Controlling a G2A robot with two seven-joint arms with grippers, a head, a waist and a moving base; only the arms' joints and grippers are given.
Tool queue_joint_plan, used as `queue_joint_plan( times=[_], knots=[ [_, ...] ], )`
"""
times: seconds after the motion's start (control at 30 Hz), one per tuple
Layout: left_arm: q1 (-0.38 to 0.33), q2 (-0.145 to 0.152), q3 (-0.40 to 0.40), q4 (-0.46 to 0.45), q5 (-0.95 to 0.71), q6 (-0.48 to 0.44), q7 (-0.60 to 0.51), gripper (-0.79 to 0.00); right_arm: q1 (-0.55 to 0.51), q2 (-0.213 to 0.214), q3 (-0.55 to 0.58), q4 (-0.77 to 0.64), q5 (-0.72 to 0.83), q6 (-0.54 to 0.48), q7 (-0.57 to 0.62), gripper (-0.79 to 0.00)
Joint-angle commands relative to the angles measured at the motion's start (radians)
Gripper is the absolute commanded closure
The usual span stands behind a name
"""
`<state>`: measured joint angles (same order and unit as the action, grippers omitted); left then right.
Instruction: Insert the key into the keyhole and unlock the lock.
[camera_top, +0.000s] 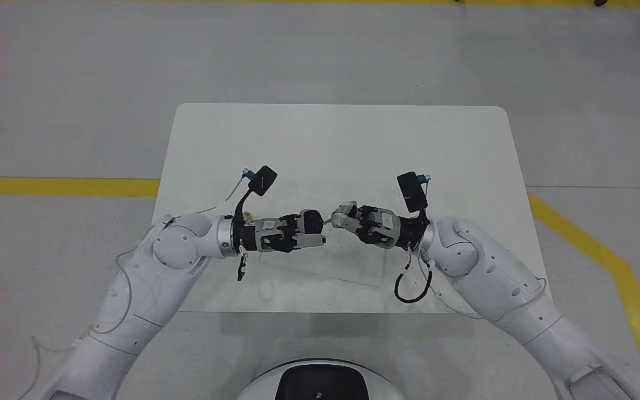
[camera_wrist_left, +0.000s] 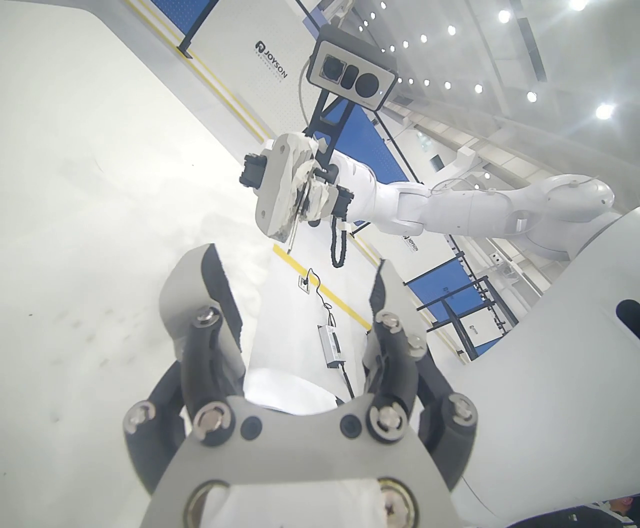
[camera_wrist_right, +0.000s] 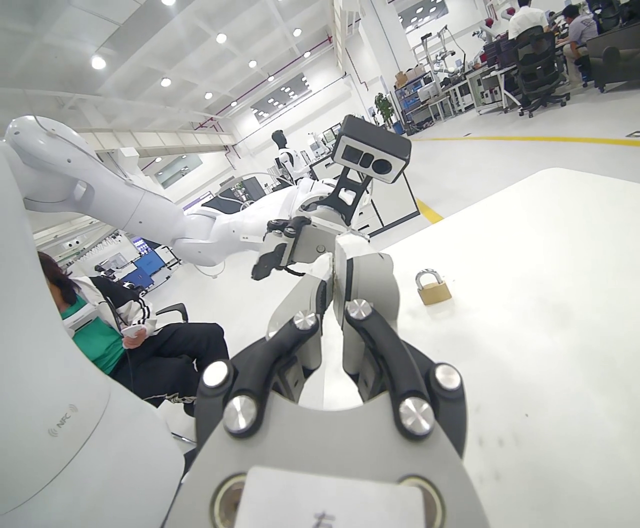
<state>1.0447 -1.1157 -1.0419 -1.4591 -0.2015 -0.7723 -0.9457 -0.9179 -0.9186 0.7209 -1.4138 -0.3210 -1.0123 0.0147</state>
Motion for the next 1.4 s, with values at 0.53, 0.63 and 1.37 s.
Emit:
queue_joint_plan(
  times=[0.53,0.63,1.37],
  knots=[
    [0.035,0.005,-0.009,-0.02,0.057,-0.024,0.094,-0.083,0.048,0.014,-0.077,0.019,0.013,0.0,-0.004,0.0],
    [0.04,0.006,-0.009,-0.026,0.066,-0.02,0.104,0.0,0.051,0.017,-0.083,0.017,0.007,0.0,-0.013,0.0],
    [0.068,0.022,-0.042,-0.053,0.106,-0.026,0.127,0.0,0.069,0.052,-0.135,0.006,-0.012,0.0,-0.029,-0.311]
  ],
)
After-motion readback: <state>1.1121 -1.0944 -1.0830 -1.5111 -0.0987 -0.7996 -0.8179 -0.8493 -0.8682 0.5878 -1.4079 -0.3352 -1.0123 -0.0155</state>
